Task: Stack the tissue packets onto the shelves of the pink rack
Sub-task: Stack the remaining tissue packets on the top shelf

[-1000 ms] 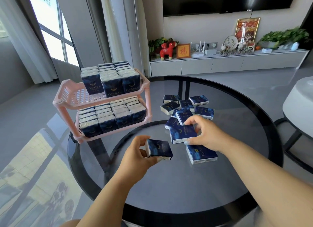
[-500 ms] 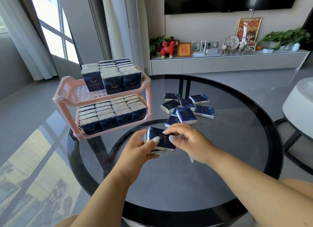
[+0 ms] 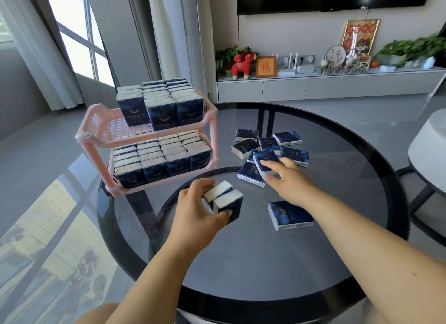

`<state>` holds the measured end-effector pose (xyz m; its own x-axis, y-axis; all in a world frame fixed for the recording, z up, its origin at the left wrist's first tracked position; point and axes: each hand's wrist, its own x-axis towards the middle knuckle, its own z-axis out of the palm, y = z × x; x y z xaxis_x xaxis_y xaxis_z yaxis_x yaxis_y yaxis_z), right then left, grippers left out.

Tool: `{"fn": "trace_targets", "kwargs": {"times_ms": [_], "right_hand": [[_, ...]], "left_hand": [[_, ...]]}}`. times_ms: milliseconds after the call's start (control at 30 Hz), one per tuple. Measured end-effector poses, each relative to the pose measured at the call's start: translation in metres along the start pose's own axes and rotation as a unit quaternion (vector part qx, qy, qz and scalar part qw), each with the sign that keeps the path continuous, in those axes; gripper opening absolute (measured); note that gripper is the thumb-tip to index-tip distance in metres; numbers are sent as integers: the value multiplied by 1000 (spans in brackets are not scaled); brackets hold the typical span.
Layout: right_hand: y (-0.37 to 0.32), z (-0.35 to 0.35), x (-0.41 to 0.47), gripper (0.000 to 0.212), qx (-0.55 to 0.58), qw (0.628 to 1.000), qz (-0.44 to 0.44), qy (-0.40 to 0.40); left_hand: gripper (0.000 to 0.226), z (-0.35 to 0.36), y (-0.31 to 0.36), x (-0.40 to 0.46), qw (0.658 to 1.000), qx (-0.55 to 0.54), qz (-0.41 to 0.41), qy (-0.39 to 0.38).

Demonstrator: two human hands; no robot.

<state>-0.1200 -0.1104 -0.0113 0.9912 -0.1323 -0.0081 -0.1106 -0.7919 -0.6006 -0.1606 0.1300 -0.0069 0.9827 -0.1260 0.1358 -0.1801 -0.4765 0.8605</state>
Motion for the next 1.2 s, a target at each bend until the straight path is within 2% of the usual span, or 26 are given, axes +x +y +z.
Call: {"fn": "trace_targets", "kwargs": {"times_ms": [167, 300, 567, 667, 800, 900, 1033, 1200], "right_hand": [[-4, 1, -1, 11, 83, 989, -54, 109], [-4, 0, -2, 3, 88, 980, -62, 165], [-39, 16, -28, 11, 210, 968, -118, 75], [-47, 33, -38, 21, 183, 973, -136, 20], [-53, 54, -49, 19, 139, 977, -161, -25], [-57, 64, -58, 17, 108, 979, -173, -21], [-52, 72, -67, 29, 45, 975, -218, -3], [-48, 77, -71, 38, -2, 971, -239, 6]], "left_hand": [[43, -1, 3, 1, 1000, -1, -20, -11], [36, -1, -1, 3, 995, -62, -67, -29], [36, -41, 0, 7, 992, -110, -46, 52], [36, -68, 4, 6, 986, -141, -36, 86], [36, -105, 19, 9, 982, -134, -12, 130], [39, -138, 37, 23, 984, -86, 26, 156], [42, -182, 57, 55, 982, 2, 48, 182], [50, -209, 65, 93, 987, 97, 43, 118]]}}
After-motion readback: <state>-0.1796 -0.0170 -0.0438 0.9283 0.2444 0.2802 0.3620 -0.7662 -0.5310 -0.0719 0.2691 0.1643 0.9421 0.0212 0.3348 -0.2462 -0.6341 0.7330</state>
